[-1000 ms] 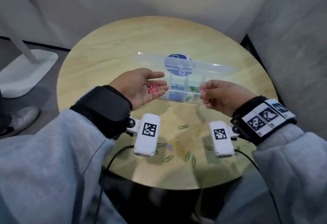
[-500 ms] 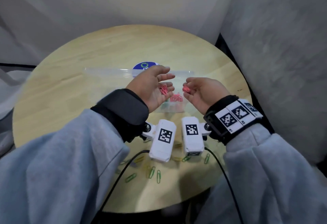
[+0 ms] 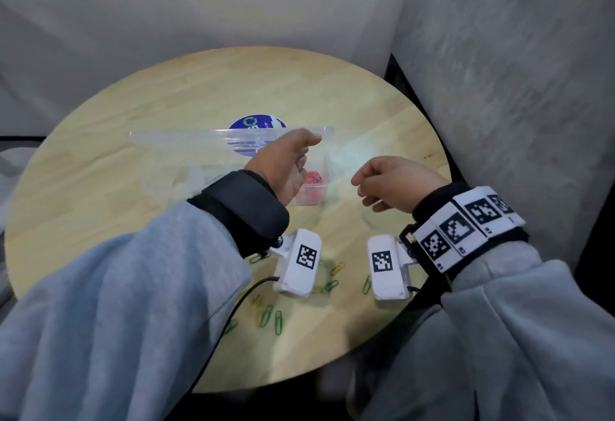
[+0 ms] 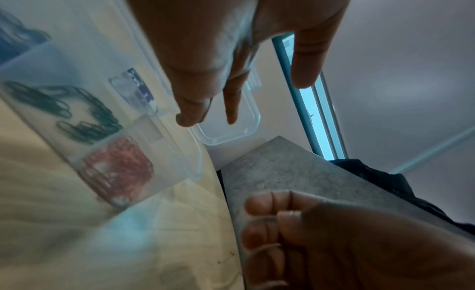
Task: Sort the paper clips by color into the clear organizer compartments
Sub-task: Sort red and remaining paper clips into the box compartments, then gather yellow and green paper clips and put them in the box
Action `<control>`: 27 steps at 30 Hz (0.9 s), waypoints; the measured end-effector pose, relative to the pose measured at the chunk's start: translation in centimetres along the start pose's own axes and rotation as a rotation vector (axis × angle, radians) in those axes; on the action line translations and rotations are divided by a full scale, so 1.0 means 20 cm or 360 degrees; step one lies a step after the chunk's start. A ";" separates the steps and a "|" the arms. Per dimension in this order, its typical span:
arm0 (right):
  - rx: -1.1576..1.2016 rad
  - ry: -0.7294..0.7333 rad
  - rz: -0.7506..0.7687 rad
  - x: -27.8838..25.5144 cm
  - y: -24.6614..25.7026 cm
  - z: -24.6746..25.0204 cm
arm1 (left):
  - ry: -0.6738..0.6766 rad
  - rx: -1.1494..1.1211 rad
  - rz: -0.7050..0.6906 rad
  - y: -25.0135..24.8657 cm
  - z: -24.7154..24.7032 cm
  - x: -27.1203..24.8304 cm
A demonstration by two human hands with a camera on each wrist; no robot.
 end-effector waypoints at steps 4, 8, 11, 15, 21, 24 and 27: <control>-0.0359 0.0142 -0.0130 -0.03 -0.07 -0.08 | 0.0059 0.0692 -0.0094 -0.01 0.03 -0.07; -0.0763 0.0345 -0.0164 -0.03 -0.09 -0.22 | 0.0130 0.1937 0.0084 0.05 0.09 -0.20; -0.1076 0.0498 -0.0169 -0.03 -0.11 -0.38 | 0.0200 0.2421 0.0385 0.18 0.14 -0.27; -0.1311 0.0564 -0.0179 -0.02 -0.13 -0.47 | 0.0340 0.2683 0.0460 0.34 0.08 -0.28; -0.1351 0.0543 -0.0155 0.03 -0.17 -0.48 | 0.0484 0.2831 0.0337 0.46 -0.05 -0.23; -0.1362 0.0561 -0.0239 0.05 -0.19 -0.46 | 0.0423 0.2784 0.0280 0.46 -0.04 -0.21; -0.1383 0.0544 -0.0292 0.07 -0.21 -0.45 | 0.0404 0.2745 0.0220 0.46 -0.03 -0.19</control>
Point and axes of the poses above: each hand's wrist, its own x-axis towards the middle knuckle, its own z-axis out of the back of the hand, y = z × x, the point moved 10 cm from there along x, towards the middle knuckle, and after that the axes turned 9 degrees about y, right-handed, at the moved point
